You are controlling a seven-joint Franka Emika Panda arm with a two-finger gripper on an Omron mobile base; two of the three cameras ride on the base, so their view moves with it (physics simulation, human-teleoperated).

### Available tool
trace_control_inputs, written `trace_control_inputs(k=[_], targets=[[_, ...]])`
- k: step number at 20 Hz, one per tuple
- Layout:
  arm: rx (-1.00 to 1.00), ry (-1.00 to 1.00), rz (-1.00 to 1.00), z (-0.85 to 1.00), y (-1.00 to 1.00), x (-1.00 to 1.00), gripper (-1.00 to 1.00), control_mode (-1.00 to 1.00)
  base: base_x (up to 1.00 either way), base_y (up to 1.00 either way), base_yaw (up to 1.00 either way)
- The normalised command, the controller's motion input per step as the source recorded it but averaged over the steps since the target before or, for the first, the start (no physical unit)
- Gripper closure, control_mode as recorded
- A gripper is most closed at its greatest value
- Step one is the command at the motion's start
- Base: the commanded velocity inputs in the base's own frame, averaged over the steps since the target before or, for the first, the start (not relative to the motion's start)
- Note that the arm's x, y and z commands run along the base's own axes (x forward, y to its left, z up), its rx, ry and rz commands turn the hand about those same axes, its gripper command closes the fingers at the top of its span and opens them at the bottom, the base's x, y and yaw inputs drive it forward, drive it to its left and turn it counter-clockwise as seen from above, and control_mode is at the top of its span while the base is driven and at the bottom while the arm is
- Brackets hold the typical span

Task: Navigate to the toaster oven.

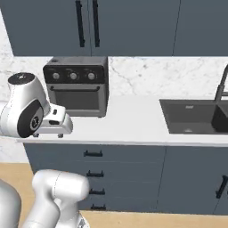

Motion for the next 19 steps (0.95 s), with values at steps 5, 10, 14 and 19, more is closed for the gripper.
trace_control_inputs(k=[5, 10, 14, 19], targets=[[0.00, 0.00, 0.00, 0.00, 0.00, 0.00, -1.00, 1.00, 0.87, 0.50, -0.13], [0.00, 0.00, 0.00, 0.00, 0.00, 0.00, -1.00, 1.00, 0.55, -0.39, 0.29], [0.00, 0.00, 0.00, 0.00, 0.00, 0.00, -1.00, 1.00, 0.42, -0.37, 0.28], [0.00, 0.00, 0.00, 0.00, 0.00, 0.00, -1.00, 1.00, 0.46, -0.29, 0.27]])
